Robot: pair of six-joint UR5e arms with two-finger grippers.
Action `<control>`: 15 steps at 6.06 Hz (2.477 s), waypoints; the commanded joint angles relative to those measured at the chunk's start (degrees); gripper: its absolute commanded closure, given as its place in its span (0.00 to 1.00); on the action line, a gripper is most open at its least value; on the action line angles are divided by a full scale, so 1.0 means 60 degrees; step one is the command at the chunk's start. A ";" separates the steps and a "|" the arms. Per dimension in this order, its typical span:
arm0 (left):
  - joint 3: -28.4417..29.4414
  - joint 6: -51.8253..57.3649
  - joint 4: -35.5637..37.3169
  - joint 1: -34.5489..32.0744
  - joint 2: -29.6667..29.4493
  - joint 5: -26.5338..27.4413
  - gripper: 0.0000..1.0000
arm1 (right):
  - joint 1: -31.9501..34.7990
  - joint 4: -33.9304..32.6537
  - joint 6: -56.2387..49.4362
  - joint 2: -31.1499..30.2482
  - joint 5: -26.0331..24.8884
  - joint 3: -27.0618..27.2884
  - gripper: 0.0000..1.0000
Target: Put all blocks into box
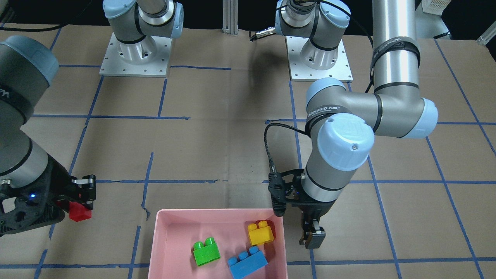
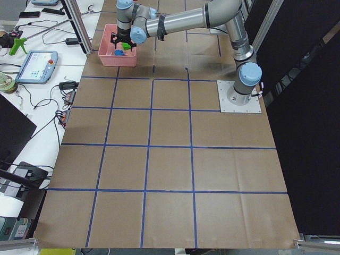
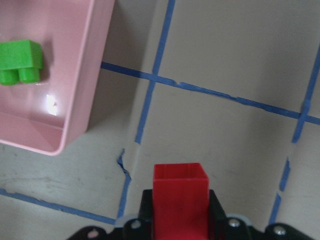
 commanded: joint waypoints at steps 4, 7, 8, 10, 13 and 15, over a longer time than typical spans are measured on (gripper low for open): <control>-0.1300 -0.4471 -0.1019 0.1607 0.1826 0.0502 0.01 | 0.2530 -0.0064 0.3304 0.3036 0.0122 -0.2832 0.79; -0.1007 -0.8914 -0.3306 0.1405 0.2865 0.0740 0.01 | 0.2546 -0.0606 0.3289 0.3247 0.0021 -0.2729 0.00; -0.0876 -0.9231 -0.3759 0.1244 0.3376 0.0637 0.01 | 0.2517 -0.0461 0.3275 0.2898 -0.0024 -0.2671 0.00; -0.0438 -1.2294 -0.4478 0.0952 0.3555 0.0258 0.01 | 0.2357 0.0066 0.3246 0.2369 -0.0039 -0.2612 0.00; -0.0273 -1.4122 -0.5170 0.0235 0.3877 0.0312 0.01 | 0.1247 0.1898 0.2604 0.0878 -0.0698 -0.1740 0.00; -0.0419 -1.4406 -0.5141 0.0100 0.4258 0.0328 0.01 | 0.0498 0.1681 0.2103 -0.1065 -0.0713 0.0686 0.01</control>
